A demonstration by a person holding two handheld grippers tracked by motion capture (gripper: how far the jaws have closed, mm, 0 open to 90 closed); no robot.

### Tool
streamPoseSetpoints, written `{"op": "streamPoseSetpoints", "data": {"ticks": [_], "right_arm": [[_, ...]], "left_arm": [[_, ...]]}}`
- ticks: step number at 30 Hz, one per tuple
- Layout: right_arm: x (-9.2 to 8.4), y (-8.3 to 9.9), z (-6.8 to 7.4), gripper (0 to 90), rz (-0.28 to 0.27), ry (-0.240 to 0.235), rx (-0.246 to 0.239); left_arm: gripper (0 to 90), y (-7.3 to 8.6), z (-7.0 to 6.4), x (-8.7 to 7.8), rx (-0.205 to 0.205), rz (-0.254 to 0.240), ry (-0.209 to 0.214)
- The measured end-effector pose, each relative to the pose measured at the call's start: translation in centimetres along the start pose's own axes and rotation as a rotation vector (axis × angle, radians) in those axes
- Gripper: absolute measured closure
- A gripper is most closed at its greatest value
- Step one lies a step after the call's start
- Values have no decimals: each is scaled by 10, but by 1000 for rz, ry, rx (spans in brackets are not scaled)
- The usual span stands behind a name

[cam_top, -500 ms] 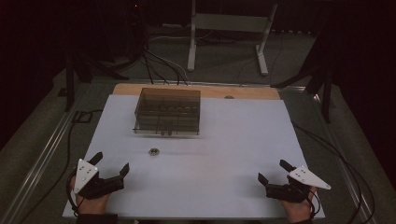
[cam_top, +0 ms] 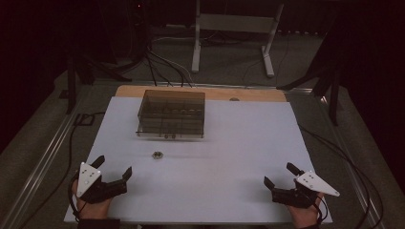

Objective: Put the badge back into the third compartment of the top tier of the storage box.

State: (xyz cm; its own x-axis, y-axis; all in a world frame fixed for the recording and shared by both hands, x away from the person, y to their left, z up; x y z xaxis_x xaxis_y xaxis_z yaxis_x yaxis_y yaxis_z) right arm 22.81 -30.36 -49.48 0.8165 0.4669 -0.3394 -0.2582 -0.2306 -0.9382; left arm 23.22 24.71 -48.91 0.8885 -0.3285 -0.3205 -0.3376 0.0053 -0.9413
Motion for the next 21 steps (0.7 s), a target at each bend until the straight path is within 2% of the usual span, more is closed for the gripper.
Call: {"op": "streamPoseSetpoints", "data": {"ticks": [6,21], "right_arm": [[1,0,1,0,1,3,-8],[4,0,5,0,9,-6,-16]], "left_arm": [[14,-3,-3,2,16,17,3],[14,-14,-8,8,21,32,14]]}}
Point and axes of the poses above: each handheld gripper's, and its own axes: x roughly forward along the jaws, y roughly out of its underside, z roughly to its left, the point moved 2 cm from there along x, roughly forward along the jaws, and after that the axes turned 7 degrees about -x, right-handed, at the moved point
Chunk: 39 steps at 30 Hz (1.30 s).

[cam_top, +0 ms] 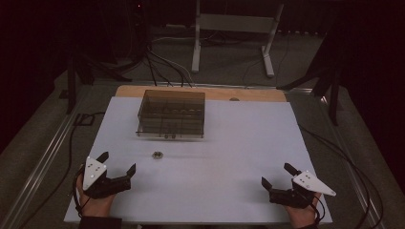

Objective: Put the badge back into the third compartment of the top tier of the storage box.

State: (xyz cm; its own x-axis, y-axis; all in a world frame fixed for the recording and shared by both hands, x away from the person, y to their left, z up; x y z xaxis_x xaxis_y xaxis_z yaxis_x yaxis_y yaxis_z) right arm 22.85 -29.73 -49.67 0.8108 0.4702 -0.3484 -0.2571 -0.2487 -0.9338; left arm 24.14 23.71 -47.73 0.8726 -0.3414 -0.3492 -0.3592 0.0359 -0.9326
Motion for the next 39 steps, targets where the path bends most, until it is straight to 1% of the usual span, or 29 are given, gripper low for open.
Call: {"op": "streamPoseSetpoints", "data": {"ticks": [3,5,10,12,20,25,31,39], "right_arm": [[0,0,0,0,-2,3,5],[0,0,-1,0,0,7,8],[-1,0,-2,0,-2,13,8],[-1,0,-2,0,-1,14,10],[-1,0,-2,0,-3,18,11],[-2,0,-3,0,-5,17,14],[-1,0,-3,0,-4,17,13],[-1,0,-4,0,0,23,18]], "left_arm": [[14,-3,-1,3,1,7,-2],[14,-4,-1,5,6,25,-16],[14,-4,-1,11,0,40,-20],[14,-5,-1,13,7,46,-20],[14,-7,-3,17,12,43,-7],[14,-9,-6,20,24,37,2],[14,-10,-8,25,32,45,12],[14,-11,-10,32,44,47,15]]}}
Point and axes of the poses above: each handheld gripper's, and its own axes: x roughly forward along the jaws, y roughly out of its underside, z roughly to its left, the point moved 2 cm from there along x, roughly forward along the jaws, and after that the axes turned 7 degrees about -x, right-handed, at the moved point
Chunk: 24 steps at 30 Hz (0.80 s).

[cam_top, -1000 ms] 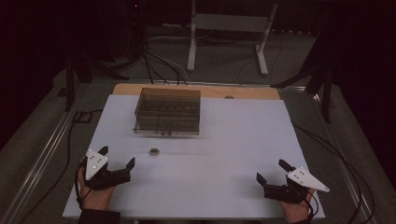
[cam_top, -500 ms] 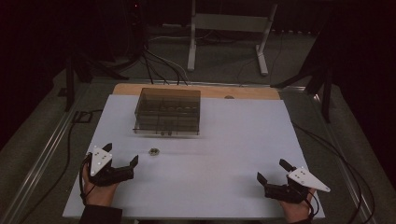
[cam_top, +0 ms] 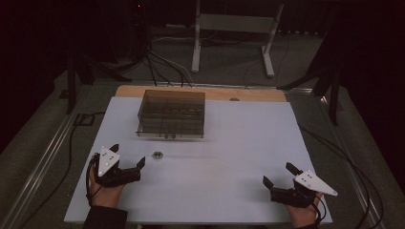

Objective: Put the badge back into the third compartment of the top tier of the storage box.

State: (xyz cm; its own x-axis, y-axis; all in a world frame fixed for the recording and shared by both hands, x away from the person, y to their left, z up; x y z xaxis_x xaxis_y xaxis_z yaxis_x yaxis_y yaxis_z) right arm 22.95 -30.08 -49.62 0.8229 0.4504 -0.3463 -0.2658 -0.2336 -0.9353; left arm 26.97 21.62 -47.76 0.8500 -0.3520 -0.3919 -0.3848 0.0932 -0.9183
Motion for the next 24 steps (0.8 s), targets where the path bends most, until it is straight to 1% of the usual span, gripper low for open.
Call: {"op": "streamPoseSetpoints", "data": {"ticks": [20,24], "right_arm": [[0,0,0,0,3,1,3],[0,0,0,0,3,-4,1]], "left_arm": [[14,-3,-4,13,16,16,20],[14,-3,-3,17,9,15,35]]}}
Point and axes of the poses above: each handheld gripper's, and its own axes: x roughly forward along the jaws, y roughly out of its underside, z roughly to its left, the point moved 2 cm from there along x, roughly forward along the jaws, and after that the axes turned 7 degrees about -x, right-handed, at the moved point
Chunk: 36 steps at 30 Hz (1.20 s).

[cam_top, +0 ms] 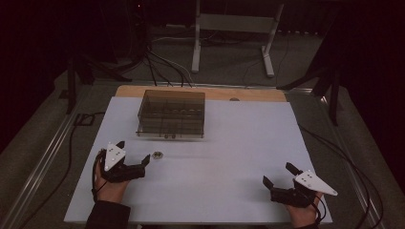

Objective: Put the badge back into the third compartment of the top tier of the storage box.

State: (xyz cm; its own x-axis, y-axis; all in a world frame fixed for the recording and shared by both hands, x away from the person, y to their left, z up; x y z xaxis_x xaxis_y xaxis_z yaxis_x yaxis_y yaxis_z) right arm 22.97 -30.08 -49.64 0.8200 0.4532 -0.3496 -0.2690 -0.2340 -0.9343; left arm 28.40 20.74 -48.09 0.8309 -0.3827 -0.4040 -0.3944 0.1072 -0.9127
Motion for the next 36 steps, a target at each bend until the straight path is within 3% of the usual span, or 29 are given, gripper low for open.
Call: {"op": "streamPoseSetpoints", "data": {"ticks": [15,20,36], "right_arm": [[0,0,0,0,1,-3,-1],[0,0,0,0,1,-4,-3],[1,0,0,0,2,-9,-2]], "left_arm": [[14,1,0,13,-1,30,18],[14,2,0,18,-18,36,23],[15,3,-1,32,-5,81,39]]}}
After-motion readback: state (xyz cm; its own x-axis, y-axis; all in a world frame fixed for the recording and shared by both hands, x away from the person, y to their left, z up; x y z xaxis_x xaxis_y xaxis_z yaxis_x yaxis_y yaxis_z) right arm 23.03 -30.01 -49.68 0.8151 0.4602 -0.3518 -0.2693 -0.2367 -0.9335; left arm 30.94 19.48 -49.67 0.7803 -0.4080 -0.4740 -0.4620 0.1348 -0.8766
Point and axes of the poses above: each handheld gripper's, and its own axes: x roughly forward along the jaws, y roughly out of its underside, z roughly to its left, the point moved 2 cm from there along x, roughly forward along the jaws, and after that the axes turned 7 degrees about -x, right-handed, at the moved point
